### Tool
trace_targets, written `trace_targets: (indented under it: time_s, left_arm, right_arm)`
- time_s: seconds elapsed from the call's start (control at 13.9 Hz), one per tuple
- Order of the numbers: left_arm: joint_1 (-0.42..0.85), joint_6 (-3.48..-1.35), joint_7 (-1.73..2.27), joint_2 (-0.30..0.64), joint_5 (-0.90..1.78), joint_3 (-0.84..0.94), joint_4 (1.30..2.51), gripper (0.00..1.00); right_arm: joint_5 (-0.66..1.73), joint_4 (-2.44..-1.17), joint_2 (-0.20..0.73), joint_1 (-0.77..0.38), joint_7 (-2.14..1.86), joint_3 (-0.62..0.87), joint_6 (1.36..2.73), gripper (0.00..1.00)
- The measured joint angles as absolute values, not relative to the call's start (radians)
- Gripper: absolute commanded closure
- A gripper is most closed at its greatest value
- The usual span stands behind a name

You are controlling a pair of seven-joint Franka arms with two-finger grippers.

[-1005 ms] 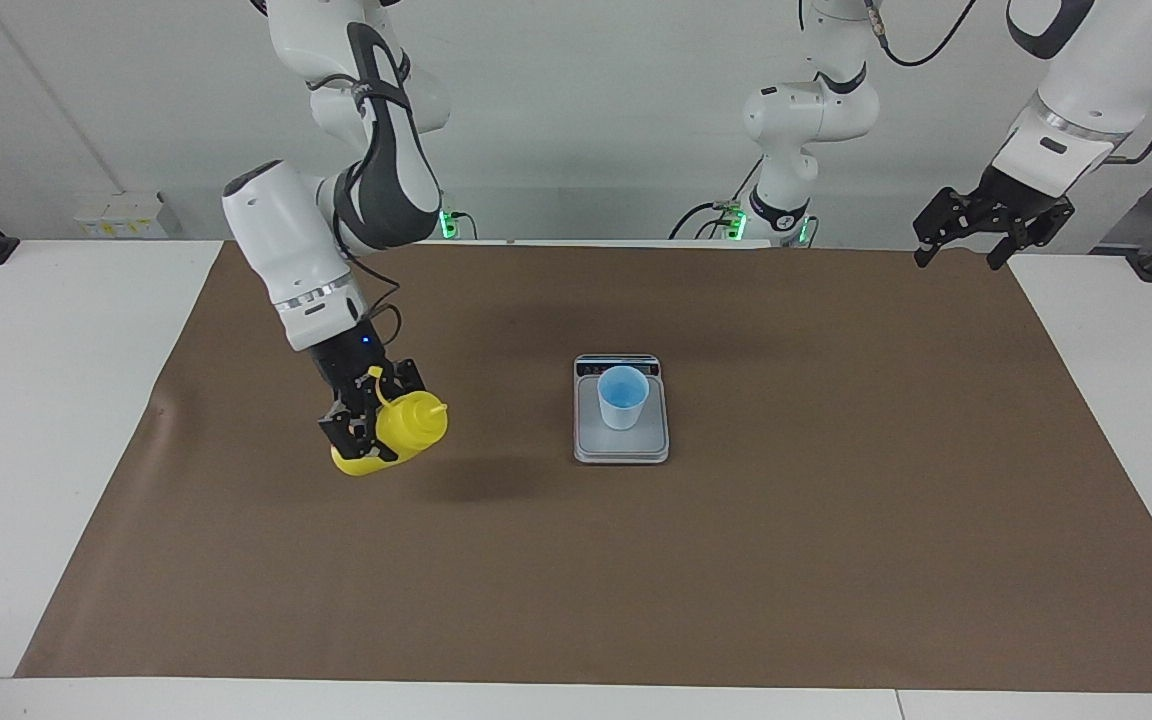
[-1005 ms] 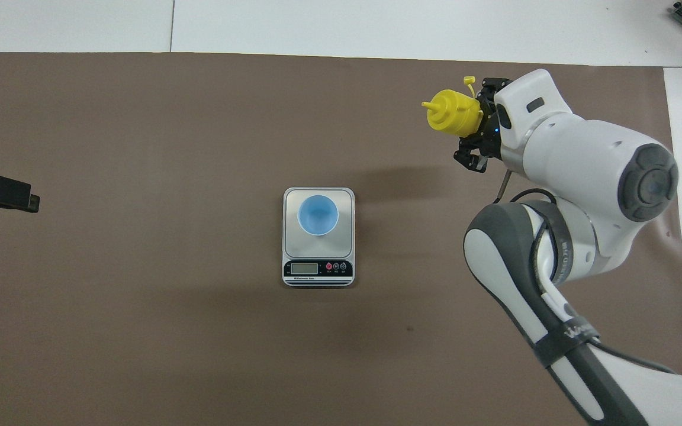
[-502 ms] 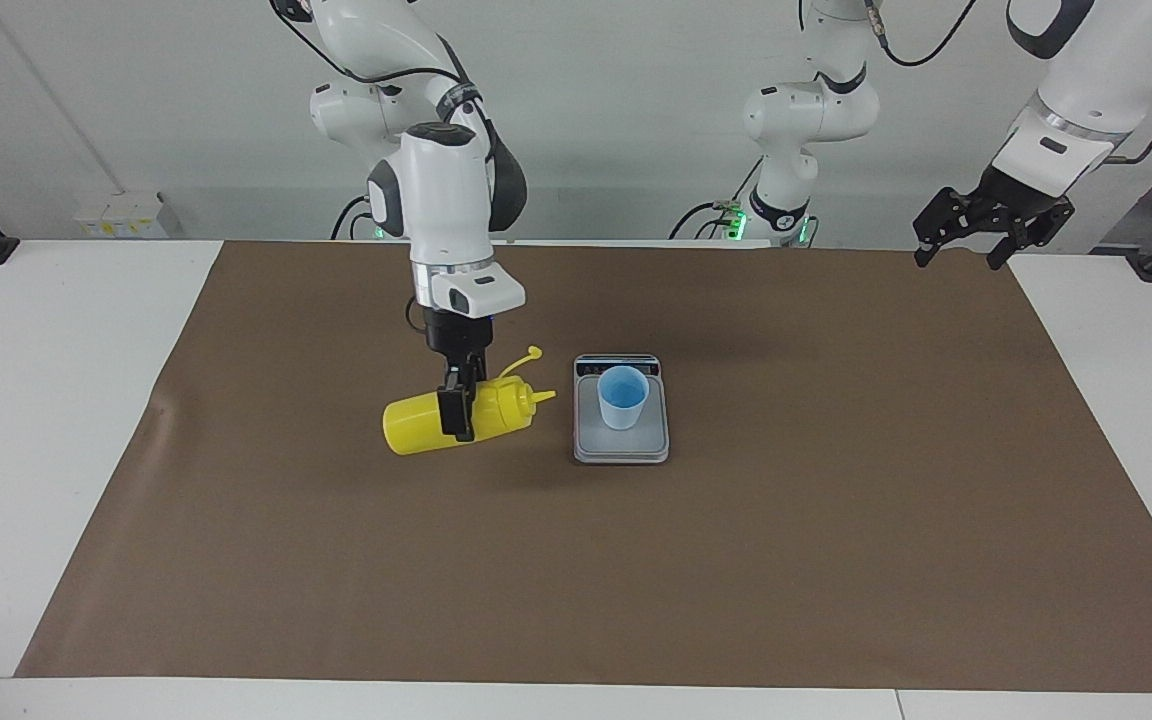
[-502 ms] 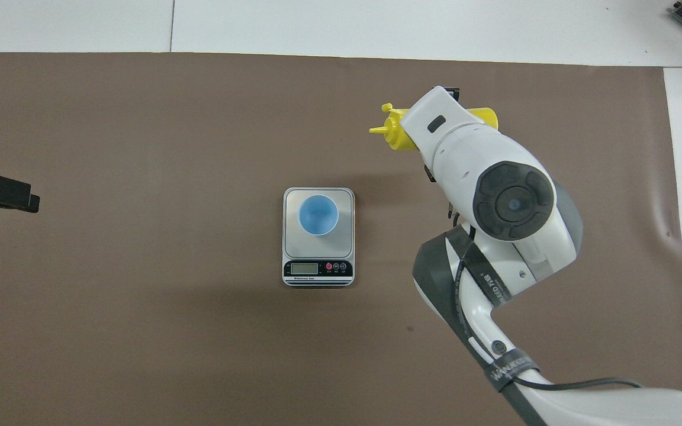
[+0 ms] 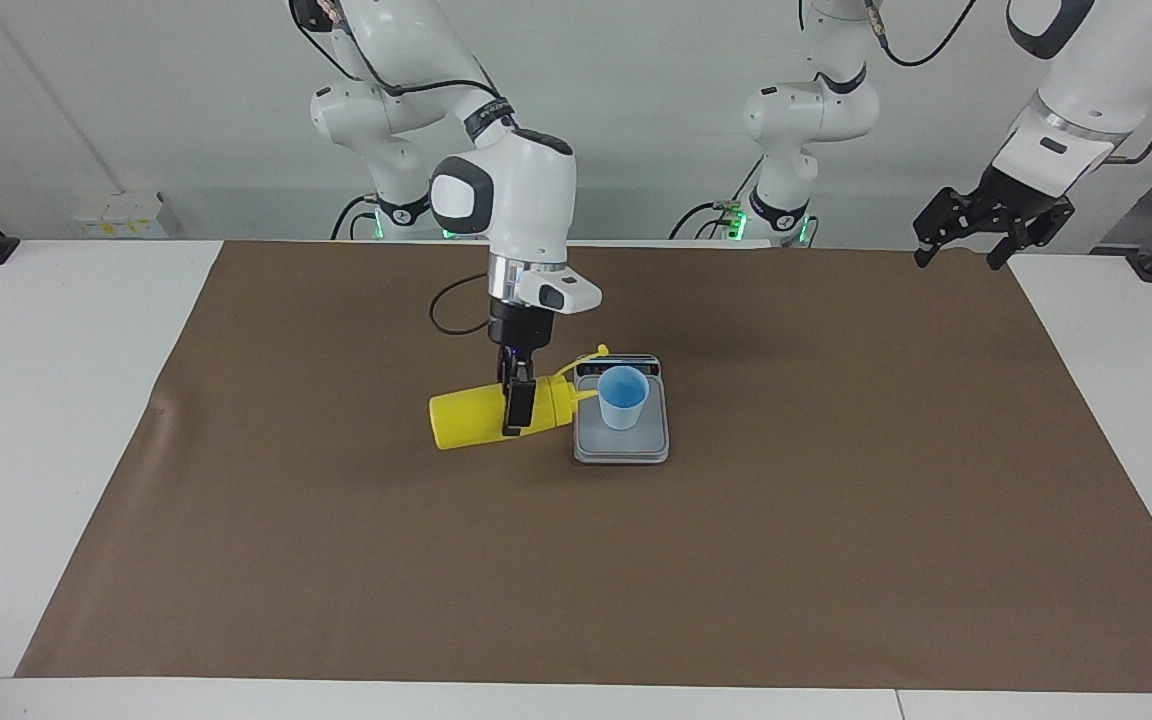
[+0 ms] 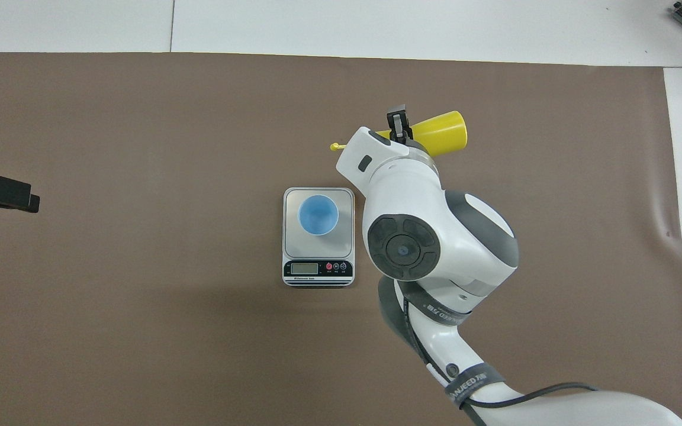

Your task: Pour seasoning into cup on scale with both arms

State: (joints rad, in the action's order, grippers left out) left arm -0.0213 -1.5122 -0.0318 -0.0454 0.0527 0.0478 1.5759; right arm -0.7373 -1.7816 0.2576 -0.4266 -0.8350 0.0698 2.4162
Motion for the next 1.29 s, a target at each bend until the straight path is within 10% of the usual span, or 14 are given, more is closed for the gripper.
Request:
trace_targets:
  time_s: [1.29]
  left_arm:
    - [-0.021, -1.512, -0.032, -0.045, 0.053, 0.048, 1.576, 0.00]
  right_arm:
    - [-1.250, -1.834, 0.325, -0.609, -0.604, 0.071, 2.267, 1.00]
